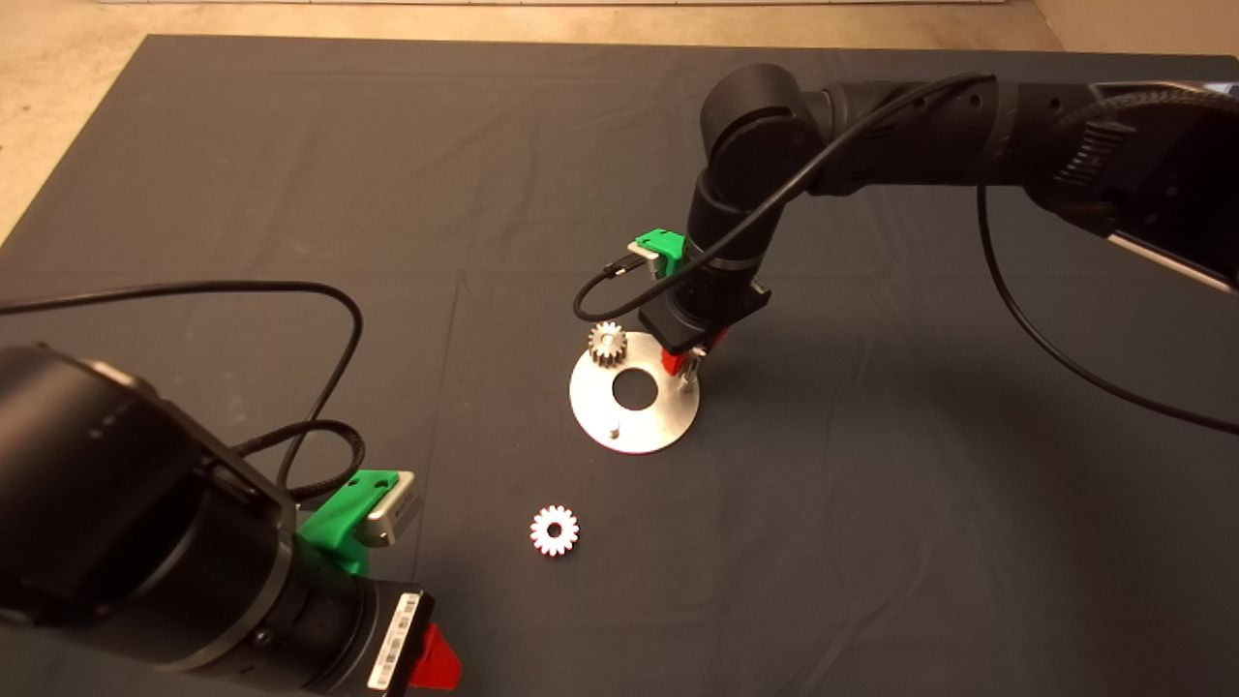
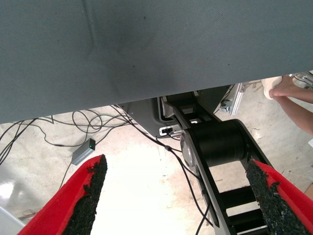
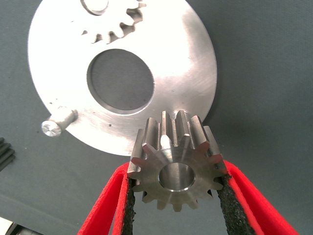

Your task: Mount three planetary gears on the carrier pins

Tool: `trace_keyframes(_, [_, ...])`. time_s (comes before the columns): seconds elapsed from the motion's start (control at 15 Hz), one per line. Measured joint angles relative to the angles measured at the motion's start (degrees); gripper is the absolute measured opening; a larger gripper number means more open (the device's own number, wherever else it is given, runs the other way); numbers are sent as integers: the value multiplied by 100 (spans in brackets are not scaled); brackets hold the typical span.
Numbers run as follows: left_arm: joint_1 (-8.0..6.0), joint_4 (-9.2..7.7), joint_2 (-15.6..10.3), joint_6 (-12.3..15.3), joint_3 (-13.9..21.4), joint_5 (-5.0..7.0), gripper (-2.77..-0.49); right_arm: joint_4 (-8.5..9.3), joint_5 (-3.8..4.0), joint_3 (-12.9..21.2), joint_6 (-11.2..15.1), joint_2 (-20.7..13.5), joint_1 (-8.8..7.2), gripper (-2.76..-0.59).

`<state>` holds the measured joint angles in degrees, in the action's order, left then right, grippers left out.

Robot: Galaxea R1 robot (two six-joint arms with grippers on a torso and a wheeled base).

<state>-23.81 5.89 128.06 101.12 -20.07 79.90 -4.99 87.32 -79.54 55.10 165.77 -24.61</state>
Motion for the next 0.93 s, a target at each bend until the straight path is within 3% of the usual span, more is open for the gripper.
trace_keyframes(0.2, [0, 1, 0, -2, 0, 0, -124, 11, 49, -30, 0, 30, 0, -231])
trace_keyframes(0.4, [0, 0, -2, -2, 0, 3, -124, 50, 19, -28, 0, 77, 0, -231])
trace_keyframes(0.93, [0, -5, -30, 0, 45, 0, -124, 50, 38, 39, -1, 70, 0, -231])
